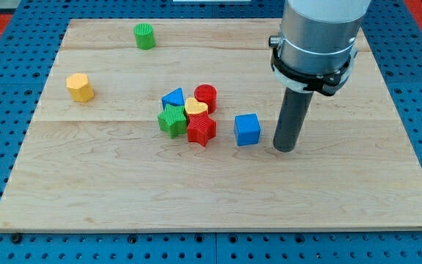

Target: Push the blue cube into the yellow heart

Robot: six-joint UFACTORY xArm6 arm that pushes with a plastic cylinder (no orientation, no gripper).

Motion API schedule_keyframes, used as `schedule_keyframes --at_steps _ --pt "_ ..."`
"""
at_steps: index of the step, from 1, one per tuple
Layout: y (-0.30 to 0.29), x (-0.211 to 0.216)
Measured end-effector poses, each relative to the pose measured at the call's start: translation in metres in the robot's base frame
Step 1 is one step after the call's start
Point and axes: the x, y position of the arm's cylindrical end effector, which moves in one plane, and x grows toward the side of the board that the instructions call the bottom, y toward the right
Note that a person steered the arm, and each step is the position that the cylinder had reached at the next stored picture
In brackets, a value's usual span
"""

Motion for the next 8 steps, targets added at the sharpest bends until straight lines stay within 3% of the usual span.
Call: schedule_keyframes --at_steps 2,3,4,5,8 --pt "-0.037 -0.042" --pt "-0.039 -0.037" --pt "-0.007 -0.007" --pt "-0.036 -0.007" --pt "-0.044 -0.035"
